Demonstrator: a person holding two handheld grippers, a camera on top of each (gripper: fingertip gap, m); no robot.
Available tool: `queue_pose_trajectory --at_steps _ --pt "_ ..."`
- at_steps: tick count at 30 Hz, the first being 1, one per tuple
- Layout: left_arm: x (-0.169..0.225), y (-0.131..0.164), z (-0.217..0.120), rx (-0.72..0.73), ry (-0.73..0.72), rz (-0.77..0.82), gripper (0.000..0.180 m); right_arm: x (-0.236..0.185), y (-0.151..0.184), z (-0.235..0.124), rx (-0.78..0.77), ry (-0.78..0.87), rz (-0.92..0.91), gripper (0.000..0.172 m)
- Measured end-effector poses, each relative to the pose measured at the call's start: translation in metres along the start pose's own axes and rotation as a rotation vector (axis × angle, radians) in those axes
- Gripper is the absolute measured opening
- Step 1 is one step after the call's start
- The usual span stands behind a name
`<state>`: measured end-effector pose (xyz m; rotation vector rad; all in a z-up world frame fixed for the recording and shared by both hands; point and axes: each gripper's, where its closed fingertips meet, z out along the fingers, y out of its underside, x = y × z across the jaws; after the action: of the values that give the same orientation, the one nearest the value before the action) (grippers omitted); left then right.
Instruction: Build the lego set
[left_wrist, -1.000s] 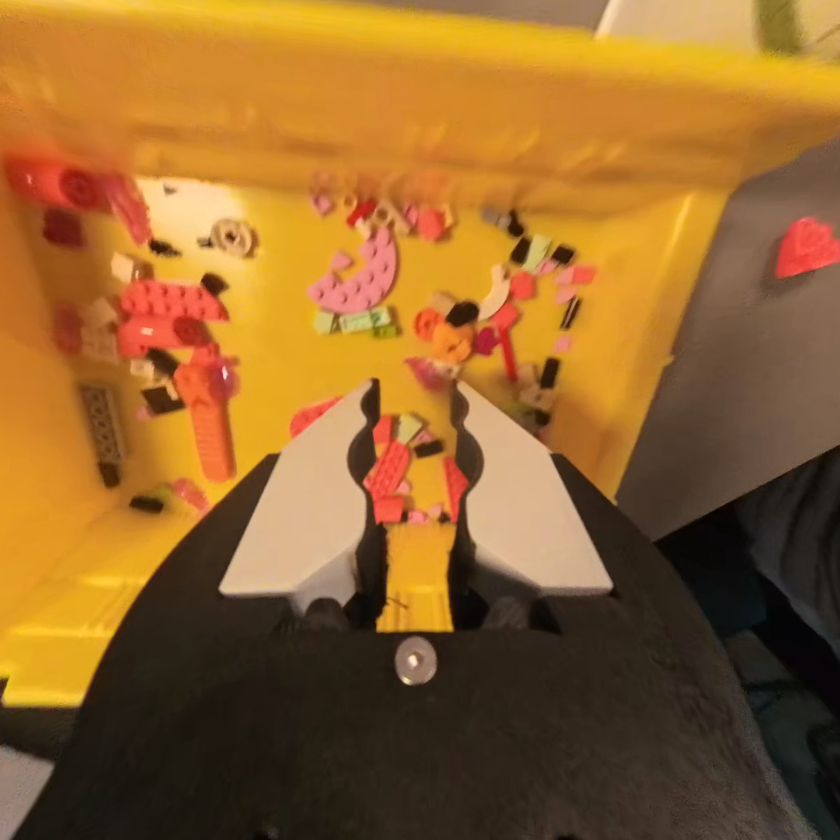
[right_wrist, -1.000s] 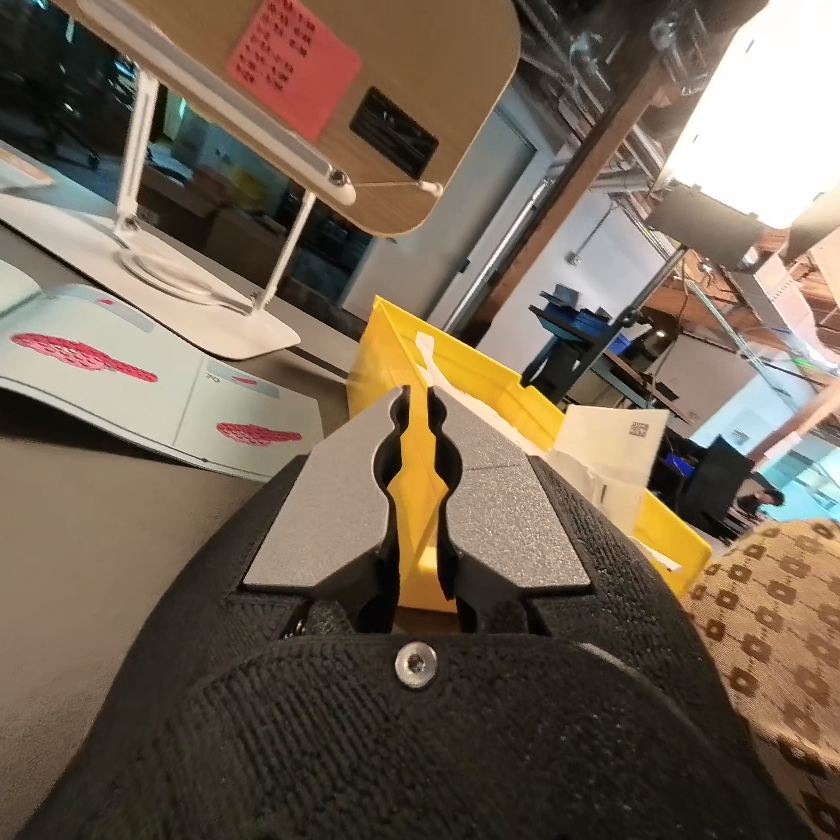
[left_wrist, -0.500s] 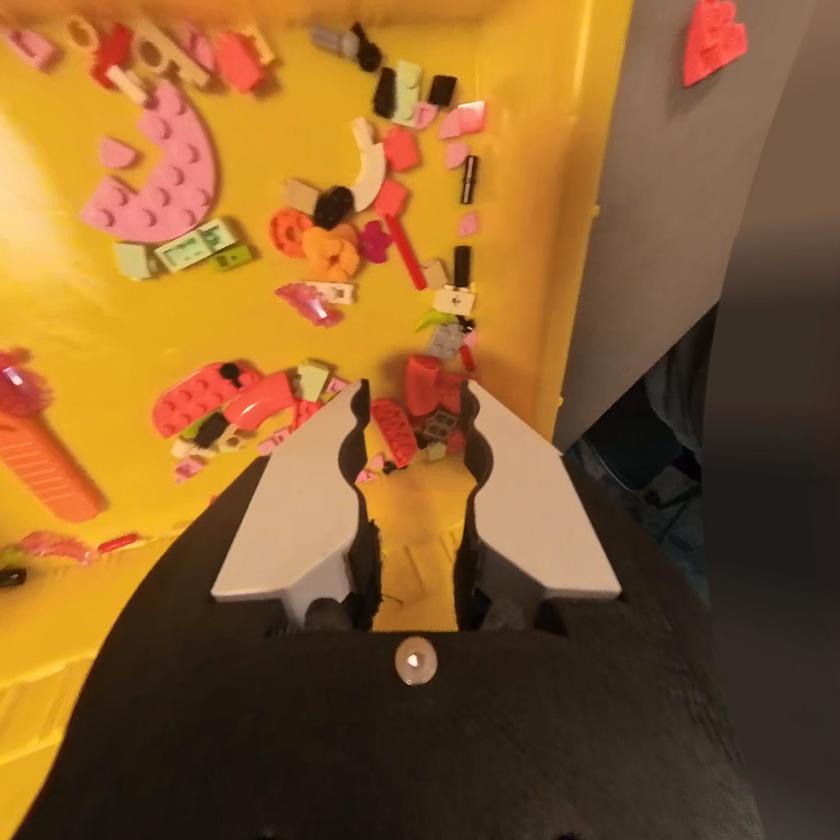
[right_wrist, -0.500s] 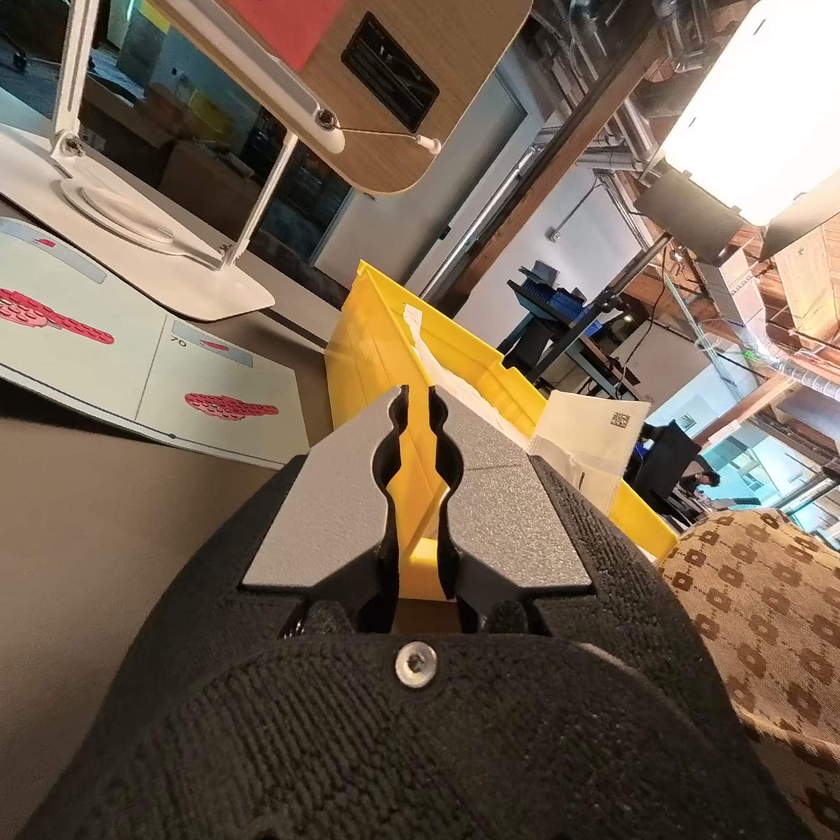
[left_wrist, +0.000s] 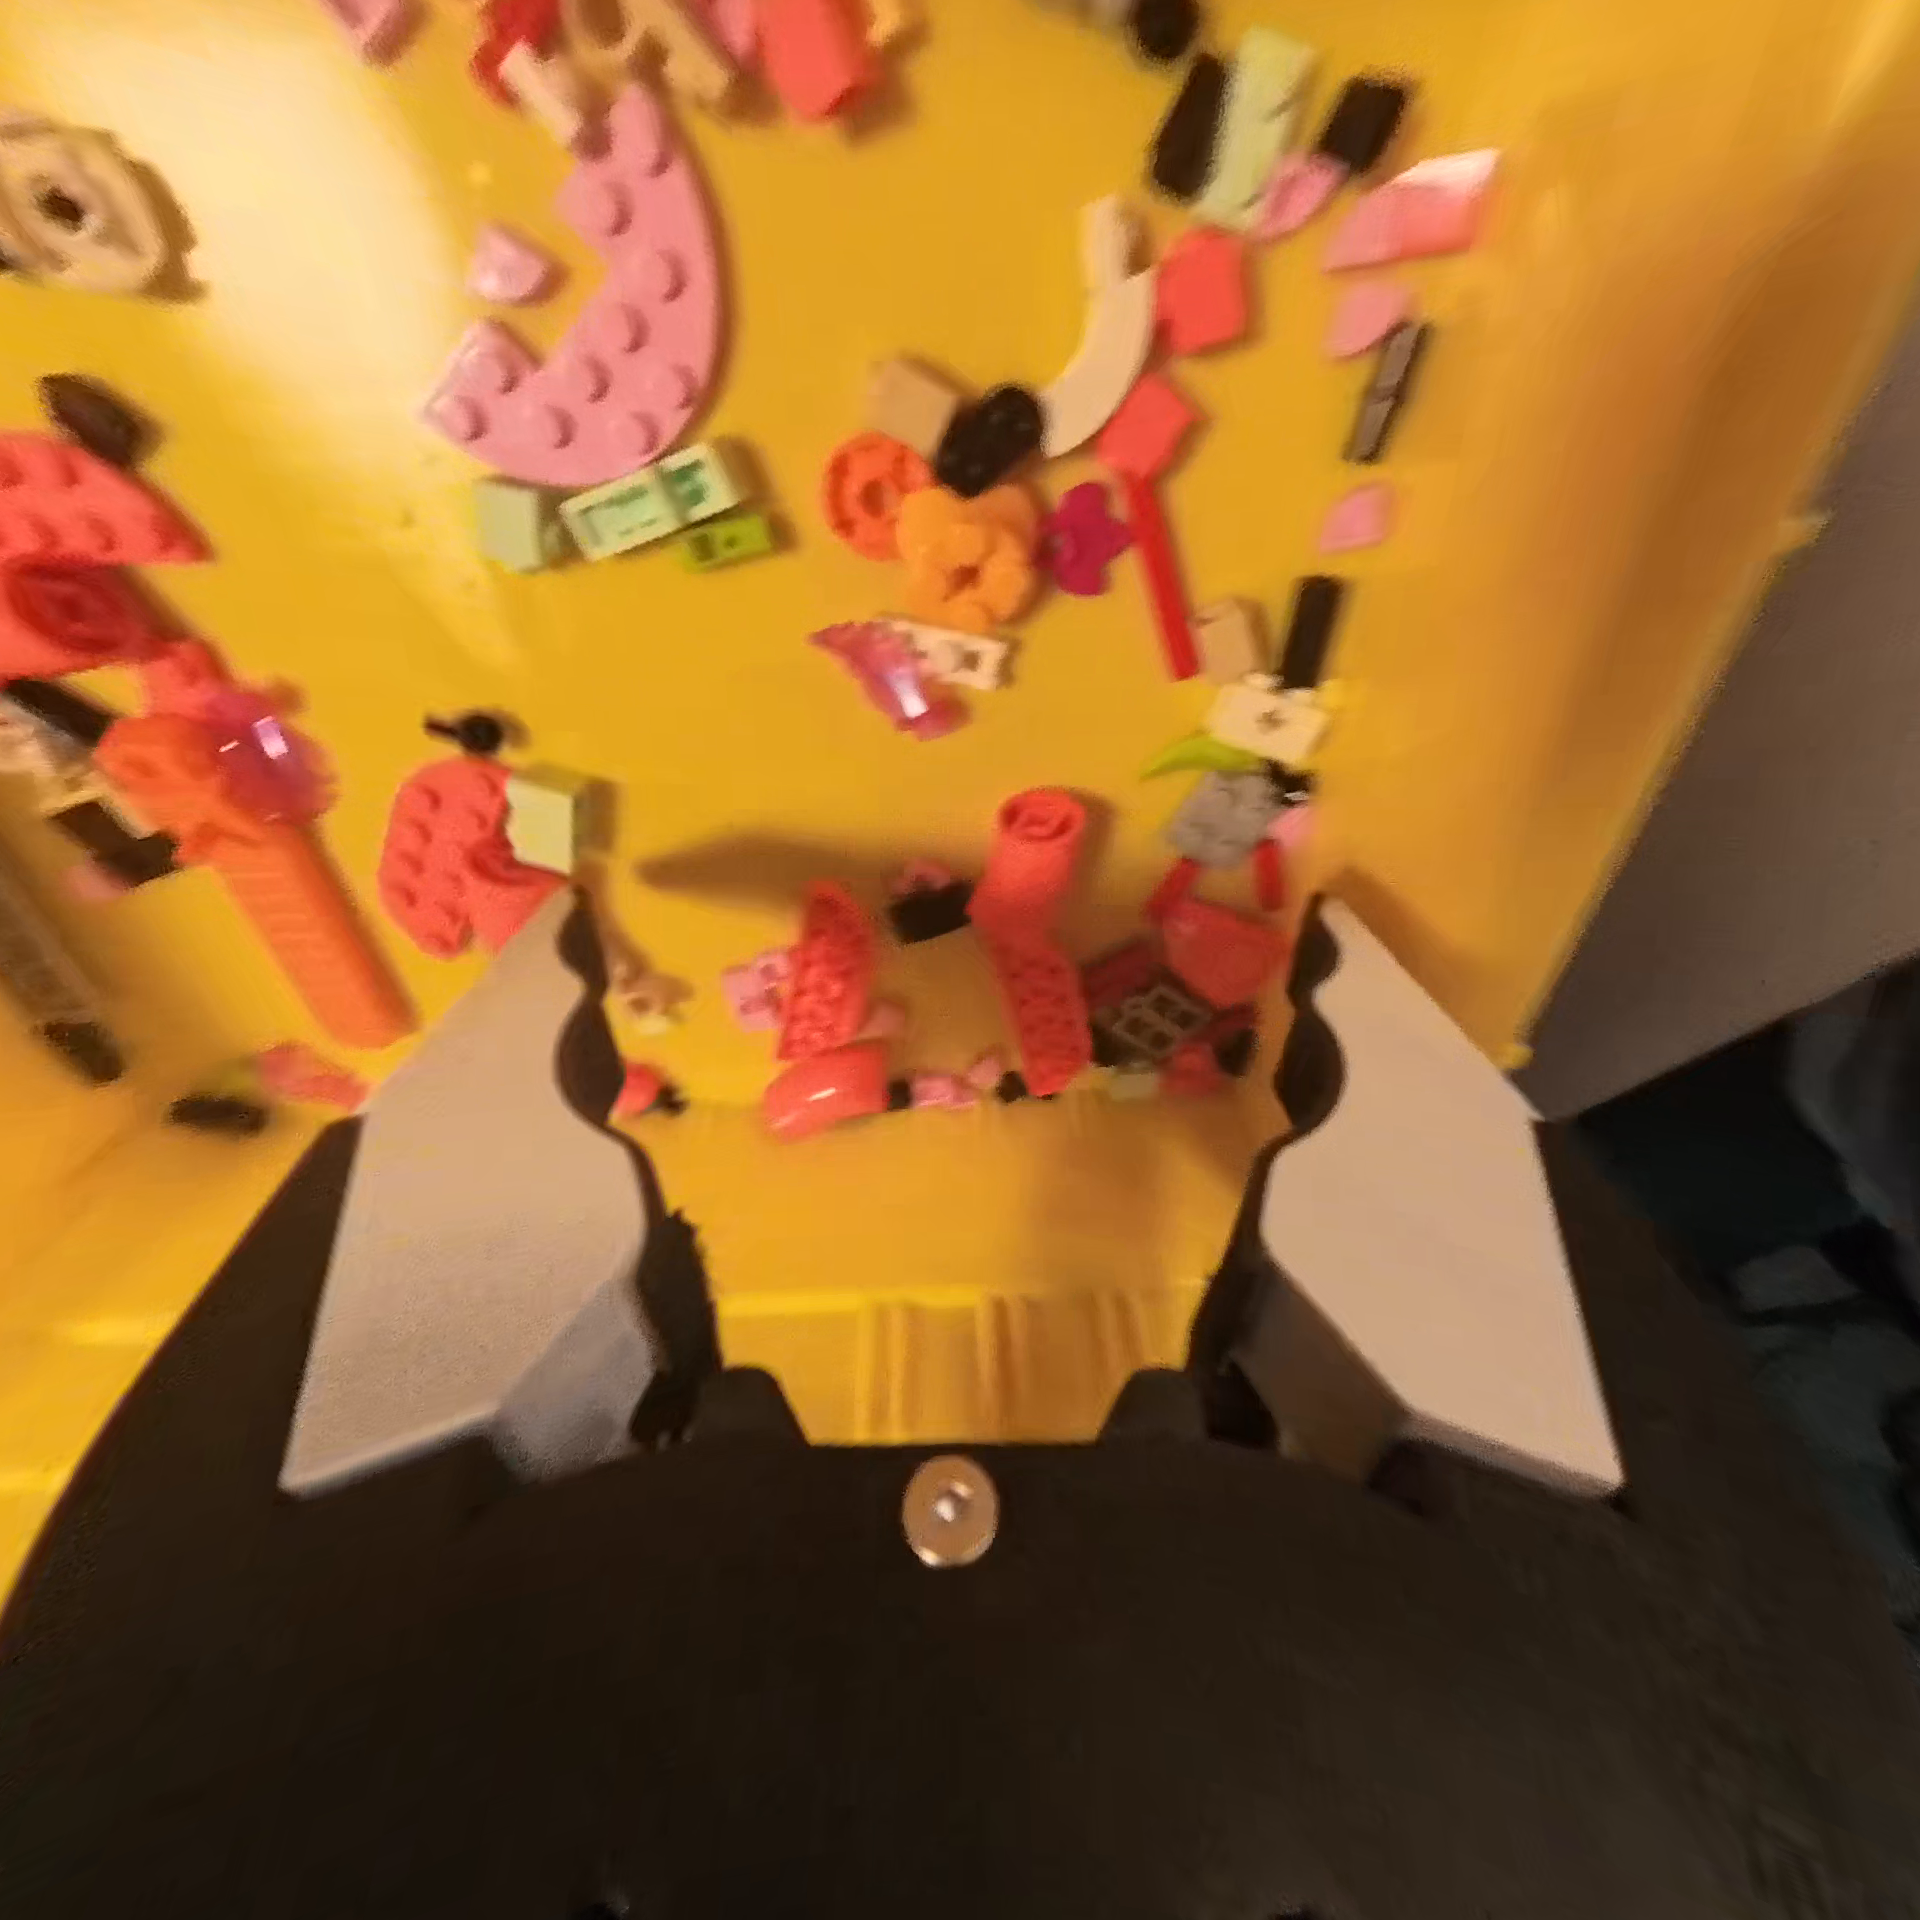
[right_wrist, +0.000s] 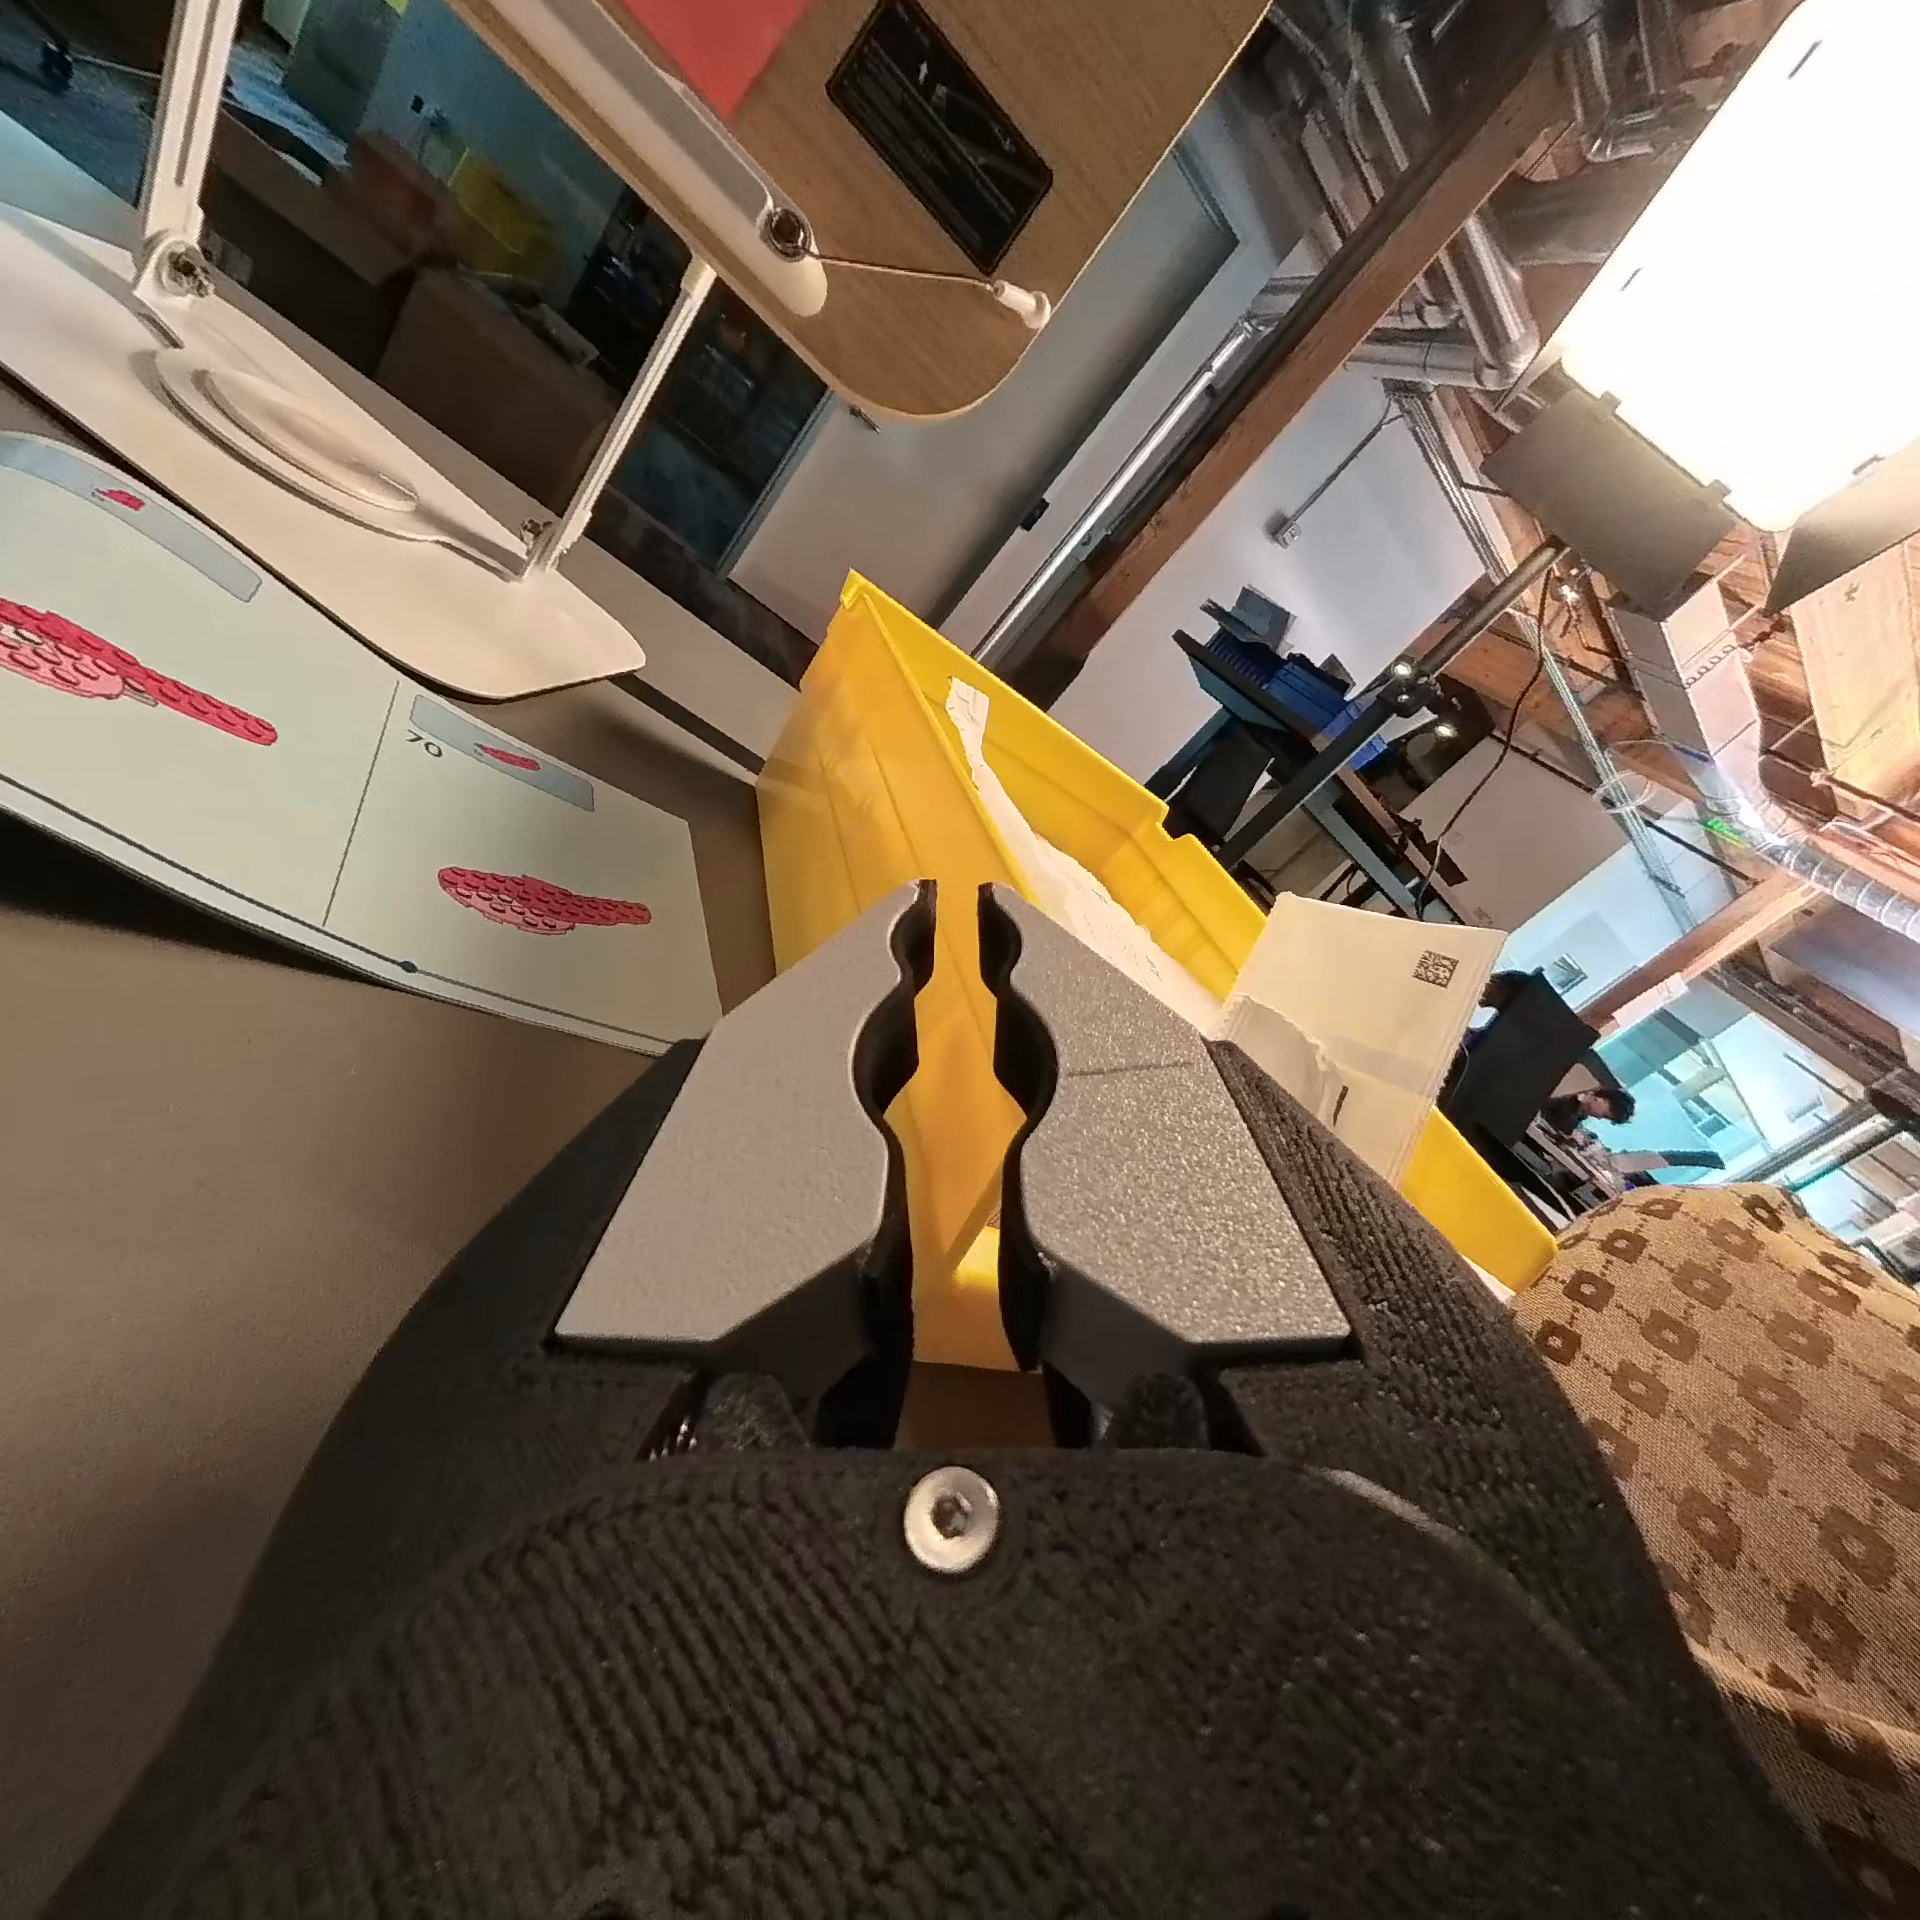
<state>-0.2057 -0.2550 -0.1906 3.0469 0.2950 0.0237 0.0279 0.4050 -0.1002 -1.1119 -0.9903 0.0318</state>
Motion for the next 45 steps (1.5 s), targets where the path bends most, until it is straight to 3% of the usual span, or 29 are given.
queue_pose_trajectory --at_steps 3,5,8,14,18,21,27,29,31,33,36,40,45 --pt "-0.03 0.011 0.002 -0.077 -0.179 0.013 0.138 0.0 -0.001 0.0 0.003 0.001 0.002 0.006" --pt "-0.032 0.014 0.002 -0.082 -0.151 -0.004 0.133 0.001 -0.001 0.0 0.007 0.002 0.006 0.006" --pt "-0.015 0.017 -0.002 -0.075 -0.026 0.016 0.149 0.001 -0.002 -0.001 0.013 0.004 0.011 0.006" --pt "-0.014 0.038 0.004 -0.272 -0.135 0.211 0.157 0.005 -0.004 -0.002 0.026 0.016 0.027 0.006" --pt "-0.023 0.04 0.011 -0.329 -0.195 0.241 0.157 0.005 -0.004 -0.003 0.031 0.016 0.036 0.006" --pt "-0.029 0.036 0.01 -0.305 -0.191 0.212 0.157 0.006 -0.005 -0.003 0.037 0.015 0.04 0.006" --pt "-0.068 0.018 -0.007 -0.188 -0.328 0.129 0.155 0.008 -0.005 -0.004 0.044 0.019 0.059 0.006" --pt "-0.063 0.021 -0.013 -0.166 -0.277 0.112 0.144 0.008 -0.006 -0.004 0.047 0.02 0.065 0.006" --pt "-0.043 0.021 -0.019 -0.099 -0.15 0.105 0.12 0.008 -0.006 -0.004 0.051 0.02 0.07 0.006" --pt "-0.024 0.021 -0.027 -0.027 -0.039 0.096 0.075 0.008 -0.007 -0.005 0.056 0.019 0.073 0.006" --pt "-0.003 0.025 -0.033 0.023 0.079 0.097 0.034 0.009 -0.008 -0.005 0.064 0.018 0.077 0.006" --pt "0.032 0.034 -0.023 -0.043 0.297 0.071 0.006 0.01 -0.008 -0.005 0.071 0.019 0.088 0.006" --pt "0.031 0.036 -0.005 -0.114 0.302 0.061 0.007 0.011 -0.008 -0.006 0.076 0.019 0.103 0.006"
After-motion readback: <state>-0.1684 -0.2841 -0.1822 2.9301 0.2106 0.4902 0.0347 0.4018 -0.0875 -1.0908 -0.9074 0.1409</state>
